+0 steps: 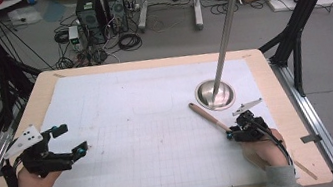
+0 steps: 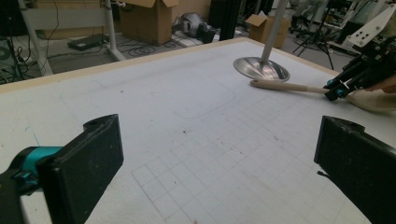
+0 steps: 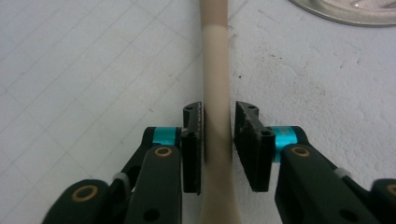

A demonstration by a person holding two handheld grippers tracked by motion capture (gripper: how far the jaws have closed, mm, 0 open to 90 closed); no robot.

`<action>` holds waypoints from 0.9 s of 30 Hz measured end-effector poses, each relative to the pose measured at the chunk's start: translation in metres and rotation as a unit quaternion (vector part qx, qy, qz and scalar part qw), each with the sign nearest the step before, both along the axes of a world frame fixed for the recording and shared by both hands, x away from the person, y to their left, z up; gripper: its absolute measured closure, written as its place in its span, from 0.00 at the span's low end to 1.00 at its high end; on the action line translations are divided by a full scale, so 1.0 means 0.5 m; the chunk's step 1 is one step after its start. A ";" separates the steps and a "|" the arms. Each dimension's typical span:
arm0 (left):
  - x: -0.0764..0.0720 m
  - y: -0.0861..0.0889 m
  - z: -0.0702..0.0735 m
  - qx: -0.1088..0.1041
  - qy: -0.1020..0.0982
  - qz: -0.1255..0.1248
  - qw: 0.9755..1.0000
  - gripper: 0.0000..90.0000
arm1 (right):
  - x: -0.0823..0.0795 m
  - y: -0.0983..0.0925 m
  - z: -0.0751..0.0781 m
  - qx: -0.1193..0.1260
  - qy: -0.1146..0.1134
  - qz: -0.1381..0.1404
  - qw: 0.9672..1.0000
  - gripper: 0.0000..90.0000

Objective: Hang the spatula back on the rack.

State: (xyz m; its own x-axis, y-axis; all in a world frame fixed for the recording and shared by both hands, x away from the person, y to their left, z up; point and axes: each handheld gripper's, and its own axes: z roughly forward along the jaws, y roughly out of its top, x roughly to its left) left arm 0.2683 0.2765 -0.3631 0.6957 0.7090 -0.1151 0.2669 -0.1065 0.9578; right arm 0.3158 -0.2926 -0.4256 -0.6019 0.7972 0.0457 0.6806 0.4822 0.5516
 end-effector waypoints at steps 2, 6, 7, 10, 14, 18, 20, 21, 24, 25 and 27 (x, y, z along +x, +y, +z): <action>0.000 -0.001 0.000 0.001 0.000 -0.001 1.000 0.02 | 0.000 -0.001 -0.001 0.002 -0.002 0.003 1.000 0.85; 0.000 -0.001 0.001 0.002 -0.002 -0.001 1.000 0.02 | 0.000 -0.001 -0.001 0.002 -0.003 0.005 1.000 0.86; 0.000 -0.001 0.001 0.003 -0.002 -0.001 1.000 0.02 | 0.000 -0.001 -0.001 0.003 -0.003 0.006 1.000 0.86; 0.000 -0.001 0.001 0.005 -0.003 -0.001 1.000 0.02 | 0.000 -0.001 -0.001 0.003 -0.003 0.004 1.000 0.86; 0.000 -0.003 0.001 0.004 -0.002 -0.002 1.000 0.02 | -0.001 -0.001 0.000 0.003 -0.004 0.006 1.000 0.86; 0.000 -0.003 0.001 0.004 -0.002 -0.001 1.000 0.02 | -0.001 -0.001 0.000 0.001 -0.005 0.006 1.000 0.86; 0.000 -0.003 0.001 0.005 -0.002 -0.002 1.000 0.02 | -0.001 -0.001 0.000 0.001 -0.005 0.006 1.000 0.86; 0.000 -0.003 0.001 0.004 -0.002 -0.002 1.000 0.02 | -0.001 -0.001 0.000 0.002 -0.005 0.007 1.000 0.86; 0.001 -0.003 0.001 0.004 -0.003 -0.002 1.000 0.02 | -0.002 -0.002 0.001 0.002 -0.007 0.007 1.000 0.86; 0.001 -0.003 0.001 0.004 -0.002 -0.001 1.000 0.02 | -0.002 -0.003 0.001 0.004 -0.006 0.009 1.000 0.86; 0.001 -0.003 0.000 0.004 -0.003 -0.003 1.000 0.02 | -0.003 -0.004 0.002 0.008 -0.009 0.007 1.000 0.86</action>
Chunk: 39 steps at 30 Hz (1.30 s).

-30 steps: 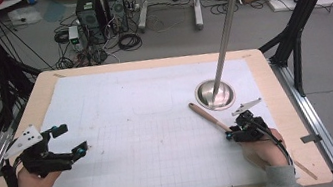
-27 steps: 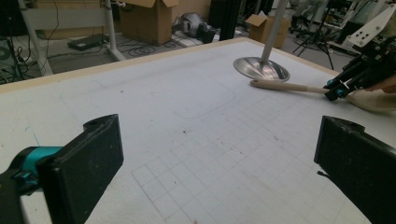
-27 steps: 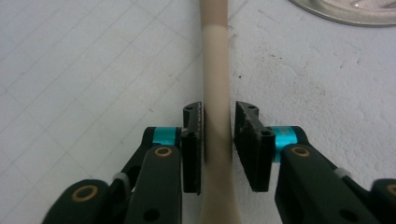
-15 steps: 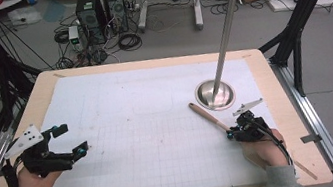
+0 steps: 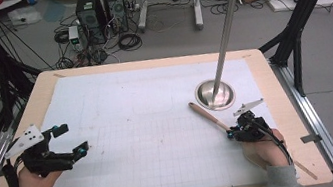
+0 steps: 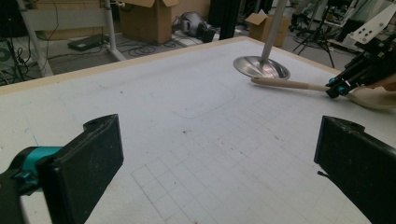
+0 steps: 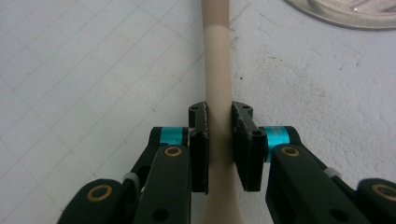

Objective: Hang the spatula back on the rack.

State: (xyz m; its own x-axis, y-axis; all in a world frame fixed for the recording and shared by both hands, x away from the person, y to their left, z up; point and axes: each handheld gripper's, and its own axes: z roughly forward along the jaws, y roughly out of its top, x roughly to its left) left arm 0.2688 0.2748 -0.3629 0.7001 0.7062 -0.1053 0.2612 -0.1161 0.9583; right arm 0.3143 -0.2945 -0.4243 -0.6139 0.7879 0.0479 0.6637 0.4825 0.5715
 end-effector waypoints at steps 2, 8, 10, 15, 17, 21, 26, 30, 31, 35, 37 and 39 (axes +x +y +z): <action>0.000 -0.001 0.000 -0.001 0.000 0.001 1.000 0.02 | -0.001 -0.003 0.002 0.003 -0.002 0.001 1.000 0.86; 0.000 -0.001 -0.001 0.000 0.002 0.000 1.000 0.02 | -0.005 -0.010 0.008 0.018 -0.012 -0.001 1.000 0.87; 0.001 -0.001 -0.001 0.000 0.002 0.001 1.000 0.02 | -0.006 -0.012 0.011 0.022 -0.013 -0.001 1.000 0.87; 0.001 -0.001 -0.001 0.000 0.002 0.000 1.000 0.02 | -0.009 -0.018 0.016 0.033 -0.021 -0.002 0.999 0.87; 0.001 0.000 -0.002 0.000 0.003 0.000 1.000 0.02 | -0.012 -0.020 0.021 0.038 -0.025 -0.002 0.999 0.87; 0.001 0.000 -0.002 0.000 0.003 0.000 1.000 0.02 | -0.018 -0.024 0.032 0.046 -0.038 -0.003 0.998 0.87; 0.002 0.000 -0.002 0.000 0.003 0.000 1.000 0.02 | -0.023 -0.029 0.043 0.054 -0.052 -0.006 0.997 0.87; 0.001 0.000 -0.003 -0.001 0.004 0.000 1.000 0.02 | -0.029 -0.035 0.052 0.062 -0.063 -0.010 0.996 0.87; 0.001 0.000 -0.003 -0.001 0.004 0.001 1.000 0.02 | -0.030 -0.036 0.055 0.063 -0.065 -0.009 0.996 0.87; 0.001 -0.001 -0.003 0.000 0.004 0.002 1.000 0.02 | -0.036 -0.044 0.069 0.077 -0.080 -0.008 0.994 0.87; 0.002 -0.002 -0.004 0.000 0.005 0.001 1.000 0.02 | -0.040 -0.049 0.077 0.086 -0.083 -0.006 0.993 0.87; 0.003 -0.004 -0.005 0.001 0.005 0.003 1.000 0.02 | -0.042 -0.053 0.084 0.093 -0.089 -0.004 0.992 0.87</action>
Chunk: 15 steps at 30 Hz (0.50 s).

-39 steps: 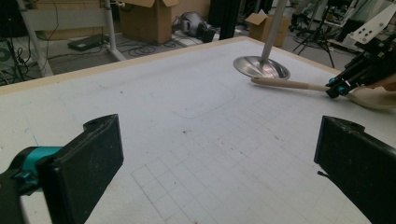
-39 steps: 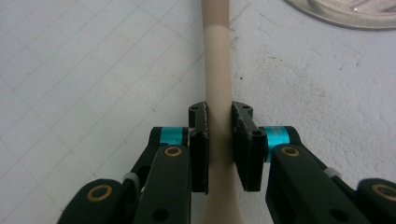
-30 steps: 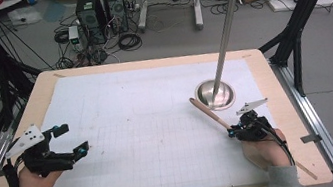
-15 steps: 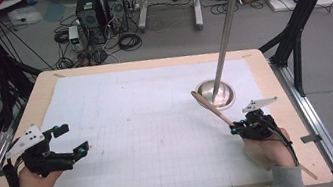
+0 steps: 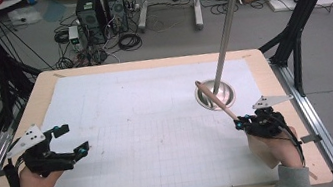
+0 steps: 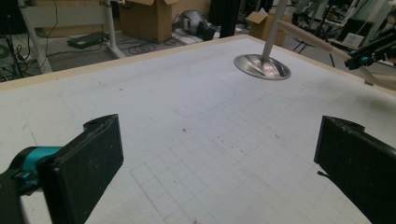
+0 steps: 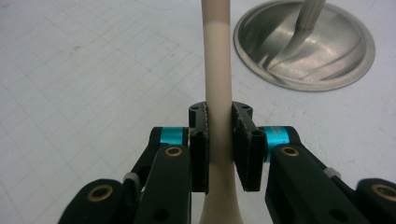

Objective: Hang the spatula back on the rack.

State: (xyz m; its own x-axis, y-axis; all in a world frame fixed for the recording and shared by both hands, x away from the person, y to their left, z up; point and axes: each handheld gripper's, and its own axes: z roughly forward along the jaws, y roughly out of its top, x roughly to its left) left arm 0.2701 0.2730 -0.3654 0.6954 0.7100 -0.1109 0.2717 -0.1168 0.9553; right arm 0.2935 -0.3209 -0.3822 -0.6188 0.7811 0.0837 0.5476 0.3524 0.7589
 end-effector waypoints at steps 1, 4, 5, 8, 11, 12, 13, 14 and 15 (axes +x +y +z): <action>0.001 0.000 0.000 0.002 0.000 -0.002 1.000 0.02 | -0.001 -0.003 0.007 0.002 -0.002 0.000 1.000 0.87; 0.001 0.000 0.000 0.000 0.001 -0.001 1.000 0.02 | -0.003 -0.009 0.024 0.002 -0.008 -0.002 1.000 0.87; 0.000 0.001 0.001 -0.001 0.000 0.000 1.000 0.02 | -0.005 -0.010 0.031 0.003 -0.009 -0.004 1.000 0.87; 0.001 0.003 0.001 0.001 -0.001 -0.001 1.000 0.02 | -0.009 -0.017 0.051 0.006 -0.019 -0.002 1.000 0.87; 0.000 0.001 0.002 -0.001 -0.001 0.000 1.000 0.02 | -0.013 -0.023 0.071 0.008 -0.027 -0.005 1.000 0.87; 0.000 0.001 0.002 -0.001 -0.001 -0.001 1.000 0.02 | -0.013 -0.025 0.076 0.010 -0.031 -0.005 0.999 0.87; 0.000 0.001 0.002 0.000 -0.002 -0.001 1.000 0.02 | -0.014 -0.027 0.083 0.011 -0.034 -0.006 0.999 0.87; 0.000 0.001 0.002 -0.001 -0.001 -0.001 1.000 0.02 | -0.014 -0.029 0.088 0.011 -0.036 -0.007 0.999 0.87; 0.000 0.001 0.002 0.000 -0.002 0.000 1.000 0.02 | -0.015 -0.031 0.095 0.011 -0.037 -0.008 0.999 0.87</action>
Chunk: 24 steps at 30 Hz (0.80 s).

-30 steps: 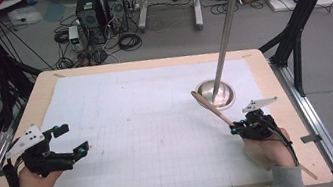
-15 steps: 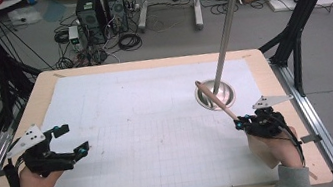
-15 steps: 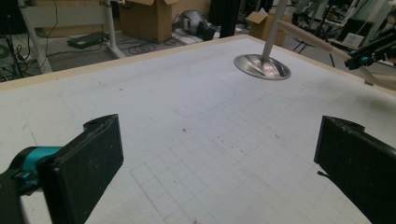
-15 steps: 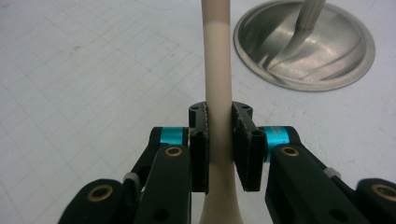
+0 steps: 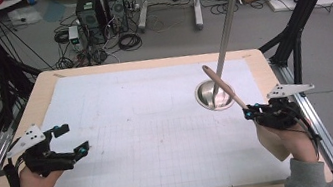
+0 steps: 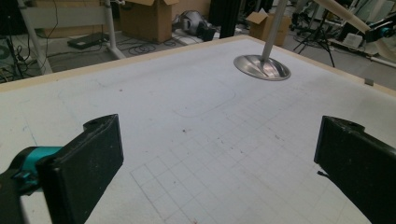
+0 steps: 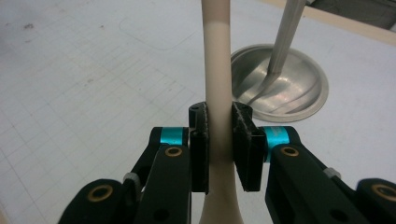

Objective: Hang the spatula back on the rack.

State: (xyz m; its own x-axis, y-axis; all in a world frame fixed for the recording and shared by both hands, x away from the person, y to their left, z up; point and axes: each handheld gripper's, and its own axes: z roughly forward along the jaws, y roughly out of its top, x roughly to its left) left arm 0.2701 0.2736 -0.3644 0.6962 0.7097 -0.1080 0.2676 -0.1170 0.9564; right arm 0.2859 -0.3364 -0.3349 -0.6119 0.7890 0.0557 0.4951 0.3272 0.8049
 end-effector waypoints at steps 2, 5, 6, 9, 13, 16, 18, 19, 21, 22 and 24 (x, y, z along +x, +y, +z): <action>0.000 0.000 0.000 -0.001 0.001 0.001 1.000 0.02 | 0.000 -0.003 0.010 -0.001 -0.005 -0.002 1.000 0.87; 0.000 0.000 0.000 -0.001 0.001 0.001 1.000 0.02 | 0.001 -0.009 0.023 -0.002 -0.009 -0.002 1.000 0.87; 0.000 0.000 -0.001 -0.002 0.002 0.000 1.000 0.02 | 0.001 -0.010 0.028 -0.002 -0.009 -0.001 1.000 0.87; 0.000 0.001 -0.001 0.001 0.001 0.000 1.000 0.02 | 0.002 -0.016 0.041 -0.006 -0.010 -0.004 1.000 0.87; -0.001 0.002 0.000 -0.003 0.001 0.002 1.000 0.02 | 0.003 -0.028 0.056 -0.004 -0.013 -0.008 1.000 0.87; -0.001 0.003 0.000 -0.001 0.001 0.002 1.000 0.02 | 0.003 -0.038 0.066 -0.001 -0.016 -0.009 1.000 0.87; 0.000 0.003 -0.001 -0.001 0.002 0.002 1.000 0.02 | 0.003 -0.042 0.071 0.002 -0.016 -0.011 1.000 0.87; 0.000 0.003 -0.001 -0.002 0.001 0.001 1.000 0.02 | 0.004 -0.045 0.073 0.002 -0.018 -0.011 1.000 0.87; 0.000 0.002 -0.001 -0.003 0.002 0.002 1.000 0.02 | 0.005 -0.049 0.078 0.003 -0.018 -0.011 1.000 0.87; 0.000 0.002 -0.001 -0.002 0.002 0.002 1.000 0.02 | 0.005 -0.051 0.081 0.005 -0.018 -0.012 1.000 0.87; 0.000 0.003 -0.001 -0.002 0.002 0.003 1.000 0.02 | 0.007 -0.056 0.086 0.008 -0.020 -0.013 1.000 0.87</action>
State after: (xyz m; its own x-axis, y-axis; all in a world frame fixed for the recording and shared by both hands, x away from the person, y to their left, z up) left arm 0.2701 0.2751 -0.3650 0.6921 0.7128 -0.1134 0.2719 -0.1120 0.9558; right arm 0.2892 -0.3641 -0.2920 -0.5936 0.8036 0.0447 0.4706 0.3015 0.8292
